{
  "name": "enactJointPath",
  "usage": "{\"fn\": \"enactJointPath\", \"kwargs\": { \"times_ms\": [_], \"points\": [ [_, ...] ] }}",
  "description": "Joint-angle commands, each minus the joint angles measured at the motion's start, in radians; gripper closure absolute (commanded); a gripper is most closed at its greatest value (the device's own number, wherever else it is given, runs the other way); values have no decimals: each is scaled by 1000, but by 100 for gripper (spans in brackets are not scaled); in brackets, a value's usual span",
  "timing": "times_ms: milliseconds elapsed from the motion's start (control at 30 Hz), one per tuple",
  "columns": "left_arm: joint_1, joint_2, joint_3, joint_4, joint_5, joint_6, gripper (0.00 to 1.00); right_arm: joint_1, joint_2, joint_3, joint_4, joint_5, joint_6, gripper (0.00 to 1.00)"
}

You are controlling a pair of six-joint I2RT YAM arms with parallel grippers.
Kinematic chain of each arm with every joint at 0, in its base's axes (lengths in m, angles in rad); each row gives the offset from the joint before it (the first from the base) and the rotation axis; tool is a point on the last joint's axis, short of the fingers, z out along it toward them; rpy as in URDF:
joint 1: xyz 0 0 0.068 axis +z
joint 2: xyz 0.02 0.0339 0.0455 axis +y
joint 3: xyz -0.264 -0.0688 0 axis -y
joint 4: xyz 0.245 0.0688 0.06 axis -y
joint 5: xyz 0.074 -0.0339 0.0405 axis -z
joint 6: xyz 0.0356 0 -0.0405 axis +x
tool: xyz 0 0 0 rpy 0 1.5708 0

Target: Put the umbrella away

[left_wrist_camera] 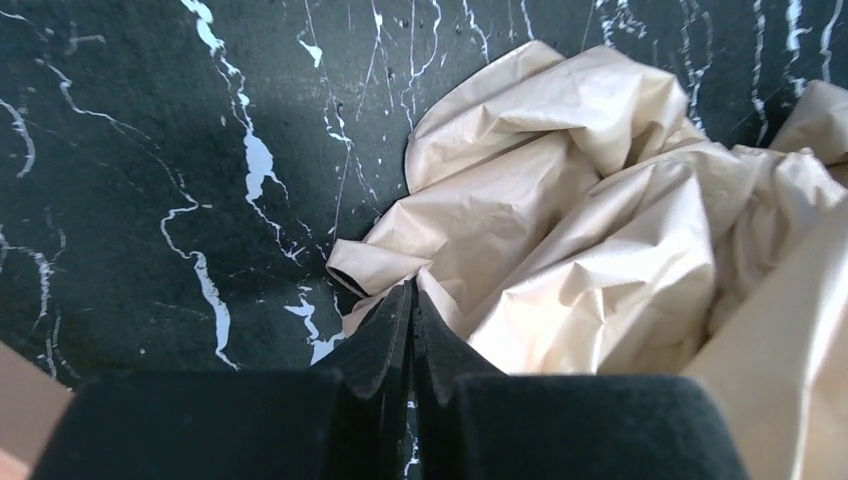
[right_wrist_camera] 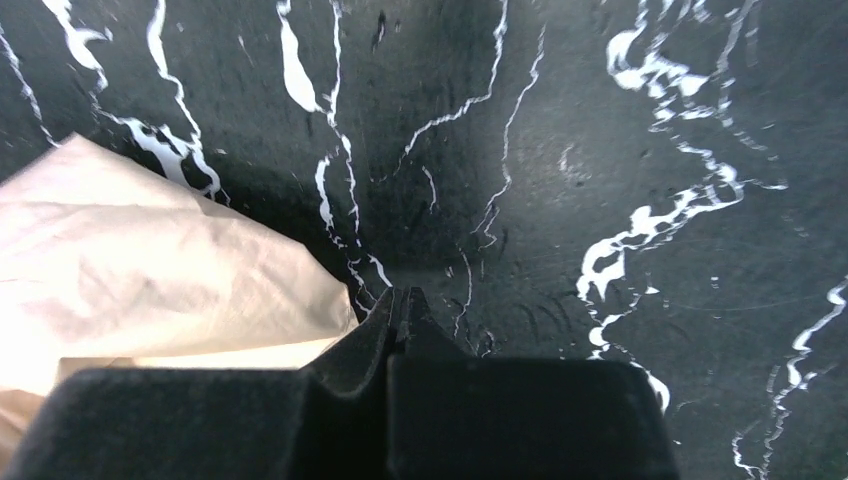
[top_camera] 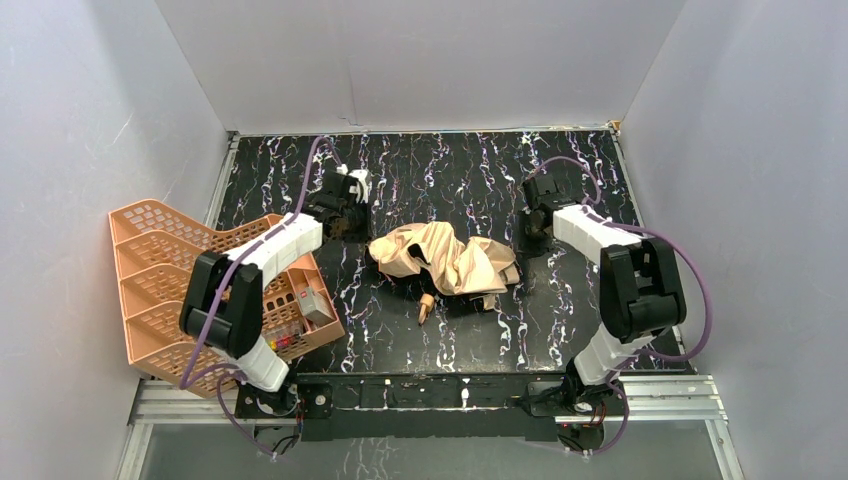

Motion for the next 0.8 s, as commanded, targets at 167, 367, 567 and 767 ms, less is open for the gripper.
{"fn": "enactJointPath", "kwargs": {
  "times_ms": [167, 367, 567, 767],
  "points": [
    [-2, 102, -10, 45, 92, 40, 100, 27, 9, -109, 98, -115, 29, 100],
    [-28, 144, -26, 85, 171, 26, 100, 123, 20, -121, 122, -181, 96, 100],
    [-141, 188, -18, 136, 236, 19, 100, 198, -5, -177, 222, -306, 247, 100],
    [-246, 298, 66, 181, 354, 42, 100, 262, -39, -279, 454, -403, 459, 100]
  ]
}}
